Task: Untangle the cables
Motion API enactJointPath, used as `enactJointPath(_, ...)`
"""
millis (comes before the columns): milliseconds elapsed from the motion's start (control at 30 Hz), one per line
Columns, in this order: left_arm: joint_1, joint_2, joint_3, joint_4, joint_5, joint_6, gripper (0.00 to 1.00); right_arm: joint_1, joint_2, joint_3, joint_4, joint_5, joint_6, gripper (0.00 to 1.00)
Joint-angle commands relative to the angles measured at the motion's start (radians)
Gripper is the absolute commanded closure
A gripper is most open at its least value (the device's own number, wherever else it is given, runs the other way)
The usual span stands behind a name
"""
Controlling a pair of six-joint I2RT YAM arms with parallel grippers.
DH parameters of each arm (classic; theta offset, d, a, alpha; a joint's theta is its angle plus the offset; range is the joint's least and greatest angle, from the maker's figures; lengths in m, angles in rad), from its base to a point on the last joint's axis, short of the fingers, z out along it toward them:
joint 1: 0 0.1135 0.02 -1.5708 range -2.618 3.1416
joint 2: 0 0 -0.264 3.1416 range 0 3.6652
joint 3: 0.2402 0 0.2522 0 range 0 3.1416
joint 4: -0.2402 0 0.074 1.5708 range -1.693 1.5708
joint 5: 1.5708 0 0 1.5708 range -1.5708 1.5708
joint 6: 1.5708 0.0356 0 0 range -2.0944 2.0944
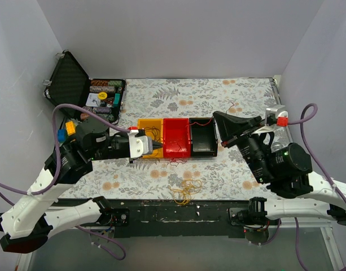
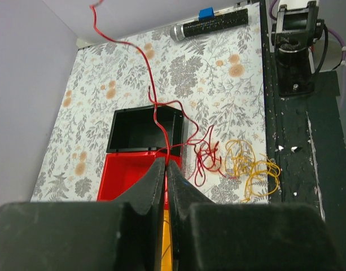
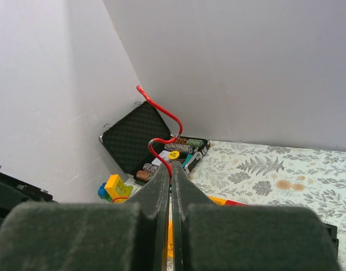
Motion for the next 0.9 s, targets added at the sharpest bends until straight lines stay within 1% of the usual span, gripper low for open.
enactJointPath(0,0.003,-0.03,-0.025,-0.015,-0.018,0.049,1.0,-0.002,-0.027,0.039,0.0,0.041,-0.082,0.99)
enactJointPath(200,0.003,-0.03,-0.025,-0.013,-0.026,0.064,1.0,-0.002,-0.046,0.019,-0.022,0.056,-0.075,0.99)
enactJointPath(300,0.003,-0.028,-0.023,0.004,-0.036,0.063,1.0,-0.002,-0.047,0.005,-0.075,0.053,-0.033,0.99)
enactJointPath(433,0.003,-0.028,-0.016,0.019,-0.059,0.075,1.0,-0.002,-0.058,-0.018,-0.201,0.142,0.08,0.99)
enactJointPath(500,0.003,-0.028,-0.011,0.031,-0.079,0.058,1.0,-0.002,-0.091,-0.054,-0.203,0.116,0.106,0.97)
enactJointPath(533,0.003,-0.025,-0.005,0.036,-0.078,0.052,1.0,-0.002,-0.096,-0.074,-0.206,0.101,0.123,0.83)
enactJointPath(567,0.003,-0.02,0.001,0.039,-0.07,0.047,1.0,-0.002,-0.089,-0.079,-0.221,0.094,0.139,0.73)
enactJointPath(600,0.003,-0.014,0.007,0.042,-0.061,0.044,1.0,-0.002,-0.075,-0.067,-0.279,0.082,0.174,0.67)
enactJointPath(667,0.003,0.004,0.026,0.05,-0.052,0.024,1.0,-0.002,-0.052,-0.056,-0.327,0.056,0.214,0.62)
enactJointPath(733,0.003,0.027,0.046,0.05,-0.055,0.004,1.0,-0.002,-0.049,-0.07,-0.321,0.021,0.237,0.58)
enactJointPath(867,0.005,0.052,0.072,0.091,-0.113,-0.045,1.0,-0.002,-0.07,-0.106,-0.32,-0.013,0.283,0.43)
